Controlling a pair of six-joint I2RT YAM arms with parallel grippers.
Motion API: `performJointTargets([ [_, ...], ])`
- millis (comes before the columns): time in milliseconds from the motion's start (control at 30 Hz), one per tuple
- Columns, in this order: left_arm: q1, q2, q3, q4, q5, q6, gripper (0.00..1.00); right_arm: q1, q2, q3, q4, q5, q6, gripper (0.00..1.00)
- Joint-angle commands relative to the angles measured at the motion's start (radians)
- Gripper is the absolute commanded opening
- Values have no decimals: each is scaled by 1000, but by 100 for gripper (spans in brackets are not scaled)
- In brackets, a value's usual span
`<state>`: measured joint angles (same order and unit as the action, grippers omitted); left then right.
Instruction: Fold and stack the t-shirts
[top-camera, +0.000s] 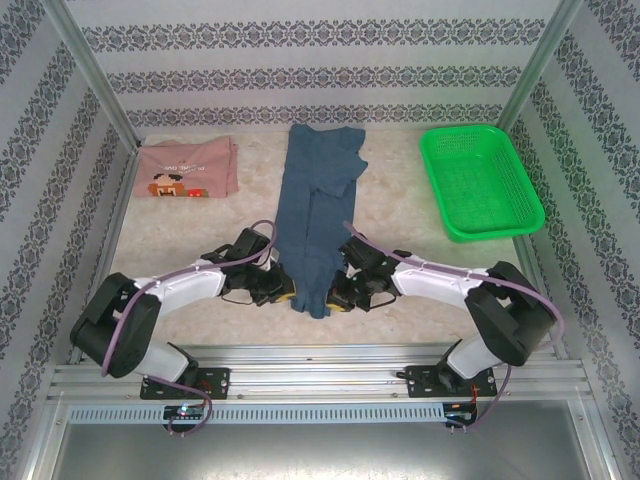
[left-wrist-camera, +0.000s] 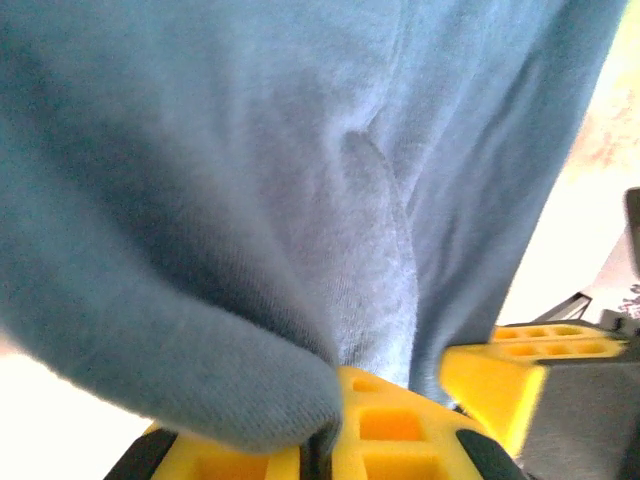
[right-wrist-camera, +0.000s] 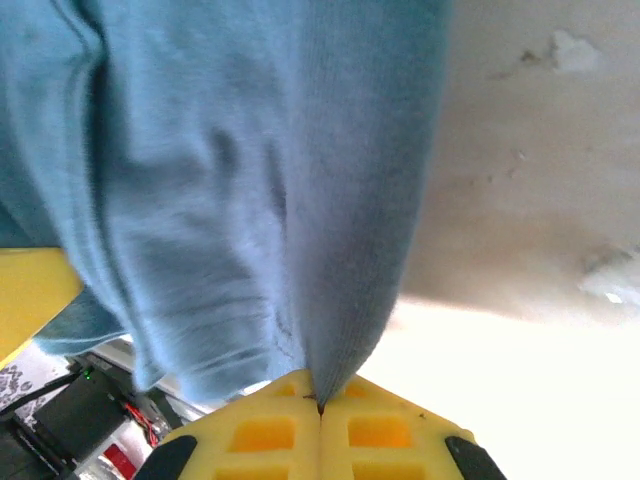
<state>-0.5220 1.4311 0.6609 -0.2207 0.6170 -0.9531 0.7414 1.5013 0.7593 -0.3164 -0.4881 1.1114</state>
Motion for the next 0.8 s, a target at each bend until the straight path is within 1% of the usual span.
performJointTargets([
  [0,-6,-59,-41,-131,-50,58,3,-6,-57,-34,-103,-4,-21,0],
  [233,-6,-132,-102,-210,-76,59,3,4,-125,-121,-117,3,17,0],
  [467,-6,-172,-103,-265,-99,63,3,8,-160,-124,-140,25,17,0],
  [567,-7,-169,-98,-258,-92,66,4,8,-158,-123,-135,23,13,0],
  [633,-7,-151,-105,-224,-66,62,5,7,-153,-121,-130,20,11,0],
  [667,-6,-141,-109,-210,-56,59,7,7,-148,-121,-126,18,12,0],
  [700,-7,-135,-114,-198,-48,54,11,7,-143,-121,-121,15,10,0],
  [767,-7,-140,-117,-202,-50,54,27,7,-133,-121,-115,8,9,0],
])
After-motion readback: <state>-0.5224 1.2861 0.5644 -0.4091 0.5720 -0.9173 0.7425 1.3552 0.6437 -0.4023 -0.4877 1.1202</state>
